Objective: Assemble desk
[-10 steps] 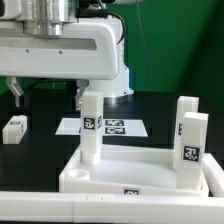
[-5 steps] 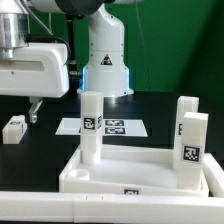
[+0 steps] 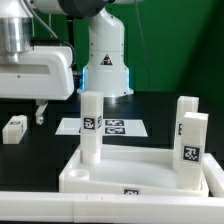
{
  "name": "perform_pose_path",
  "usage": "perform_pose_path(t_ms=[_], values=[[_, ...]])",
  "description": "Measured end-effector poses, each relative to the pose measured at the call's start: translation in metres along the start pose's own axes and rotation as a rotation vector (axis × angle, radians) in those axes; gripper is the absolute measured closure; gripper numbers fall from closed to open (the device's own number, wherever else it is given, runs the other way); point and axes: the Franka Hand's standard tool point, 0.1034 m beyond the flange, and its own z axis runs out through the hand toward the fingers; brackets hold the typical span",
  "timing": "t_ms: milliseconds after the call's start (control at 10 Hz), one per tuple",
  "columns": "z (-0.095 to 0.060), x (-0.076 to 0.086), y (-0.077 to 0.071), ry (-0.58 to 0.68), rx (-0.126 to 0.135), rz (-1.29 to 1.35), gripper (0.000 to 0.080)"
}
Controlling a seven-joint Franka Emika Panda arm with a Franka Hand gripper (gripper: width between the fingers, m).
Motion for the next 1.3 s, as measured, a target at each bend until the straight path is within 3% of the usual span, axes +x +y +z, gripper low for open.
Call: perform_pose_path(t_ms=[300, 400, 500, 800, 900, 1000, 1300], values=[[0.02, -0.024, 0.02, -0.098, -0.001, -0.015, 0.0151], [0.028, -0.038, 0.017, -0.213, 0.028, 0.108, 0.0151], [0.026, -0.032, 0.015, -0.286, 0.033, 0.082, 0.0151], [0.027, -0.027, 0.015, -0.272, 0.027, 0.074, 0.0151], [0.029, -0.025, 0.022, -0.264, -0.036, -0.036, 0.0151], [0.035, -0.031, 0.024, -0.263, -0.053, -0.065, 0.0151], [0.038, -0.04, 0.034, -0.272, -0.054, -0.052, 0.0151]])
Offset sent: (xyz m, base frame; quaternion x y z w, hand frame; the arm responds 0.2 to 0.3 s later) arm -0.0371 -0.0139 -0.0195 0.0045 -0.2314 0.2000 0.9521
